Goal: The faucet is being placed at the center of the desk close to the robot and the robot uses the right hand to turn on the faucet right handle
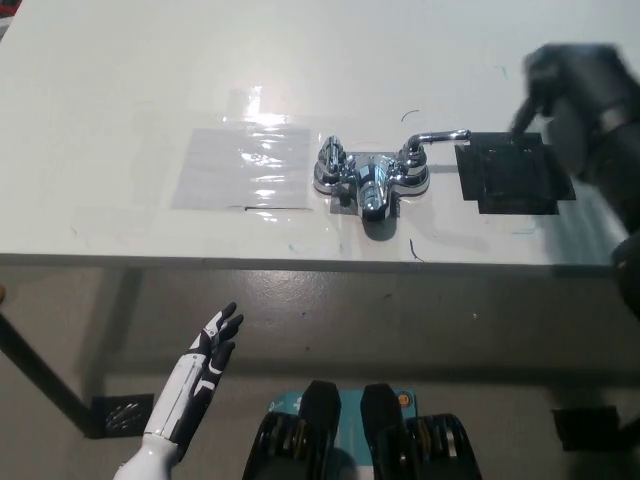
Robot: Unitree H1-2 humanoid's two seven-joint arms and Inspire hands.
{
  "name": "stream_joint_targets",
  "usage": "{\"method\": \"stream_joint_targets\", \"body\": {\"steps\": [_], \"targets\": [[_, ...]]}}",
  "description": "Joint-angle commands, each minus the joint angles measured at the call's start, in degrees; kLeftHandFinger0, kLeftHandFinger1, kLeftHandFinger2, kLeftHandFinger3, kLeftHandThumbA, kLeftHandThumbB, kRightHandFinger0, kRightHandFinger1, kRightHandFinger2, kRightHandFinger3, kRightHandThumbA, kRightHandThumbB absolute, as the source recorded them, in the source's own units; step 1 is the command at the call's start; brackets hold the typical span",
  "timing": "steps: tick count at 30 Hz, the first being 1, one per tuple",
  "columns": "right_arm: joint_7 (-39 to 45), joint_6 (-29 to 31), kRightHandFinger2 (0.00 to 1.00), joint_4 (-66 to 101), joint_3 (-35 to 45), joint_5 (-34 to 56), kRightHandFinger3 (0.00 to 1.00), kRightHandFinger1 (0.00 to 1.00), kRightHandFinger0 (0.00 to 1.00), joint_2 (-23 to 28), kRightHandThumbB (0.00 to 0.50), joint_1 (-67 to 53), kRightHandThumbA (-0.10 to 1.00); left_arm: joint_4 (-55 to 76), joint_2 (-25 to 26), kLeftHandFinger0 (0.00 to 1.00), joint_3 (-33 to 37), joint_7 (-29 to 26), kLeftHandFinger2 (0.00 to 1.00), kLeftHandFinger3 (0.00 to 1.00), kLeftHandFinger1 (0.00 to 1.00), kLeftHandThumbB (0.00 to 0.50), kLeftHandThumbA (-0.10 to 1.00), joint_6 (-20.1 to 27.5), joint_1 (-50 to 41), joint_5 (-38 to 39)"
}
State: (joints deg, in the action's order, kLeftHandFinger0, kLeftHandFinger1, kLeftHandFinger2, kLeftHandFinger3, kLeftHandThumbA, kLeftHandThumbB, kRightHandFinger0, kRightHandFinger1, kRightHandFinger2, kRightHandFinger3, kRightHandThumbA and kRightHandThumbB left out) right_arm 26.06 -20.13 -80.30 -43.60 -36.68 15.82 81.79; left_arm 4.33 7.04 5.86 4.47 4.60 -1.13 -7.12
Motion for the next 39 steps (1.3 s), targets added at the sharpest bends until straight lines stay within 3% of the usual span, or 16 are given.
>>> {"method": "stream_joint_targets", "body": {"steps": [1, 4, 10, 12, 13, 14, 15, 16, 20, 24, 28, 30, 33, 35, 37, 39], "targets": [[14.1, 5.4, 1.0, 3.2, 2.9, 2.7, 1.0, 1.0, 1.0, 7.4, 0.5, 7.2, 0.7, 0.9, 0.5, 1.0, -0.7, 0.5, 1.0, 1.0, 1.0, 0.111, 1.0, 1.3, 1.0, 1.2], [16.2, 4.8, 1.0, 5.7, 3.5, 2.3, 1.0, 1.0, 1.0, 10.1, 0.5, 7.7, 0.79, 0.8, 0.3, 1.0, -0.7, 0.4, 1.0, 1.0, 1.0, 0.107, 1.0, 1.4, 0.9, 1.4], [10.5, -2.5, 1.0, 20.2, 7.5, 0.5, 1.0, 1.0, 1.0, 18.0, 0.5, 5.9, 0.67, 0.8, 0.3, 1.0, -0.8, 0.5, 1.0, 1.0, 1.0, 0.087, 1.0, 1.1, 0.7, 1.6], [7.7, -4.9, 1.0, 35.5, 11.7, -0.1, 1.0, 1.0, 1.0, 22.8, 0.5, 1.5, 0.74, 0.9, 0.3, 1.0, -0.8, 0.4, 1.0, 1.0, 1.0, 0.101, 1.0, 0.8, 0.6, 1.4], [4.5, -6.7, 1.0, 47.9, 19.3, -1.1, 1.0, 1.0, 1.0, 24.6, 0.441, -3.4, 0.83, 0.6, 0.3, 1.0, -0.7, 0.5, 1.0, 1.0, 1.0, 0.107, 1.0, 0.8, 1.1, 1.4], [2.9, -6.8, 1.0, 54.8, 24.8, -2.4, 1.0, 1.0, 1.0, 24.4, 0.401, -6.6, 0.9, 0.5, 0.4, 1.0, -0.7, 0.5, 1.0, 1.0, 1.0, 0.112, 1.0, 0.7, 1.3, 1.3], [1.0, -6.8, 1.0, 64.5, 33.2, -1.8, 1.0, 1.0, 1.0, 22.9, 0.313, -11.2, 1.0, 0.3, 0.4, 1.0, -0.7, 0.5, 1.0, 1.0, 1.0, 0.108, 1.0, 0.8, 1.3, 1.2], [-0.7, -6.8, 1.0, 73.0, 40.1, 0.2, 1.0, 1.0, 1.0, 21.3, 0.269, -15.1, 1.0, 0.1, 0.4, 1.0, -0.8, 0.5, 1.0, 1.0, 1.0, 0.11, 1.0, 1.0, 1.6, 1.3], [1.5, -6.8, 1.0, 99.1, 54.4, 5.0, 1.0, 1.0, 1.0, 15.5, 0.312, -25.6, 1.0, -0.2, 0.8, 1.0, -1.3, 0.5, 1.0, 1.0, 1.0, 0.12, 1.0, 0.6, 2.8, 1.7], [7.6, -6.8, 1.0, 119.1, 59.8, 4.8, 1.0, 1.0, 1.0, 10.3, 0.325, -34.6, 1.0, 0.2, 0.8, 1.0, -1.8, 0.5, 1.0, 1.0, 1.0, 0.118, 1.0, -0.7, 4.2, 2.2], [8.2, -6.8, 1.0, 131.7, 61.9, 6.5, 1.0, 1.0, 1.0, 3.6, 0.332, -42.0, 1.0, -1.1, 0.6, 1.0, -1.6, 0.5, 1.0, 1.0, 1.0, 0.104, 1.0, 0.2, 5.5, 2.2], [-2.0, -6.8, 1.0, 134.7, 56.9, 11.6, 1.0, 1.0, 1.0, 4.7, 0.301, -47.5, 1.0, -1.6, 0.7, 1.0, -1.5, 0.6, 1.0, 1.0, 1.0, 0.103, 1.0, 0.6, 5.9, 2.1], [-13.2, 6.8, 1.0, 134.7, 54.3, 22.0, 1.0, 1.0, 1.0, 0.6, 0.247, -55.4, 1.0, -1.3, 0.5, 1.0, -1.6, 0.8, 1.0, 1.0, 1.0, 0.103, 1.0, -0.4, 6.9, 2.6], [-17.6, 14.0, 1.0, 134.7, 52.4, 24.3, 1.0, 1.0, 1.0, -2.3, 0.284, -58.6, 0.98, -1.8, 0.5, 1.0, -1.6, 0.9, 1.0, 1.0, 1.0, 0.101, 1.0, -0.2, 7.8, 2.7], [-20.9, 18.8, 1.0, 134.7, 51.3, 23.7, 1.0, 1.0, 1.0, -4.2, 0.257, -60.3, 0.97, -2.3, 0.6, 1.0, -1.8, 0.9, 1.0, 1.0, 1.0, 0.099, 1.0, -0.5, 9.1, 2.7], [-22.1, 21.8, 1.0, 134.7, 52.2, 25.8, 1.0, 1.0, 1.0, -2.6, 0.298, -63.6, 1.0, -2.5, 0.7, 1.0, -1.9, 0.8, 1.0, 1.0, 1.0, 0.098, 1.0, -0.7, 9.8, 2.6]]}}
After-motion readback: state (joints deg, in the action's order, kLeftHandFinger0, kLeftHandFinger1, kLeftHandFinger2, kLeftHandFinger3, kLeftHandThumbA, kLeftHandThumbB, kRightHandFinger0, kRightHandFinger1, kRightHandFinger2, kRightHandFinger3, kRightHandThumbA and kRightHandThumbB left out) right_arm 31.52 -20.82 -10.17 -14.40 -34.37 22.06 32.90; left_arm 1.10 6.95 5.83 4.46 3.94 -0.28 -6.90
